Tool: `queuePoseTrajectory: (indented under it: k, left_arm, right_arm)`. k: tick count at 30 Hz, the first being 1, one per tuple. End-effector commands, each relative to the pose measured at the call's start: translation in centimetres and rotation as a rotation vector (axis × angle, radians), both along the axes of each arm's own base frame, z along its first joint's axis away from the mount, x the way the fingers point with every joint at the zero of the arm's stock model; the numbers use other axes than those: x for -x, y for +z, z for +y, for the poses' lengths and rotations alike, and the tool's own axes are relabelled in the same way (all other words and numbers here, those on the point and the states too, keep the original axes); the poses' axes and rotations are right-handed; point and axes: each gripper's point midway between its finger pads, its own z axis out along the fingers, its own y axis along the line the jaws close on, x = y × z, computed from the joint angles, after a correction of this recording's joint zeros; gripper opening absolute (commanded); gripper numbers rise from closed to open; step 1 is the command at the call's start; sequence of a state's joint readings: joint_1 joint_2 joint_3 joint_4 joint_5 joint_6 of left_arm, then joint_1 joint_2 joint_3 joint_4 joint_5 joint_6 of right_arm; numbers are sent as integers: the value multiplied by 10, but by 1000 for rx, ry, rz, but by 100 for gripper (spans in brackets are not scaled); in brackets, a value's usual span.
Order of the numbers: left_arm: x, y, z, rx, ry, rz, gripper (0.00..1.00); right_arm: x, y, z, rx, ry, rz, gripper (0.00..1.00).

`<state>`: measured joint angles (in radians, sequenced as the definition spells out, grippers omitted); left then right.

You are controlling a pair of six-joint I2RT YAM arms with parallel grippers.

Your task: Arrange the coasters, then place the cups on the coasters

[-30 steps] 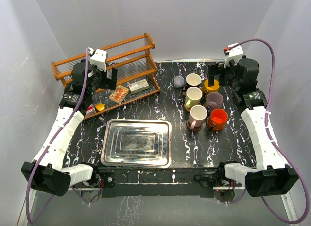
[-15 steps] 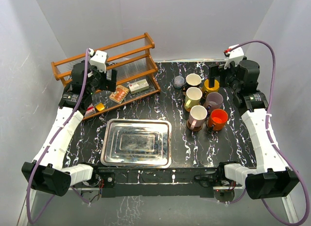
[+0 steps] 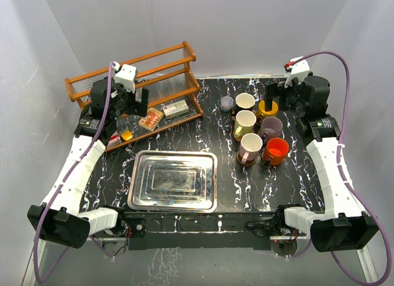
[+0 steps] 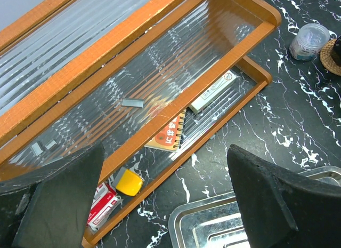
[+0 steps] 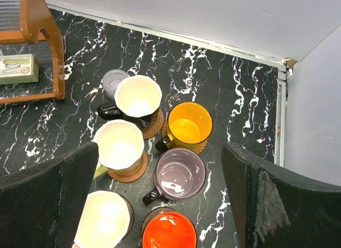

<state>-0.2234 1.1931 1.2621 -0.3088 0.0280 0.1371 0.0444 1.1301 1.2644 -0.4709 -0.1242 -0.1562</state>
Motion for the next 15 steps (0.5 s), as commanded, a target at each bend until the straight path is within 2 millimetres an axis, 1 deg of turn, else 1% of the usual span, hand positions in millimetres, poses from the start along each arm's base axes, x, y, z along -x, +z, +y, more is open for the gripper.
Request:
queuePoseTrajectory:
  k: [1, 15]
  left_arm:
    - [5, 25, 1, 16, -13, -63, 99]
    - [5, 21, 1, 15, -14, -57, 99]
  right_arm:
    - [3, 20, 0, 7, 9, -65, 98]
    - [3, 17, 0, 7, 12, -60, 99]
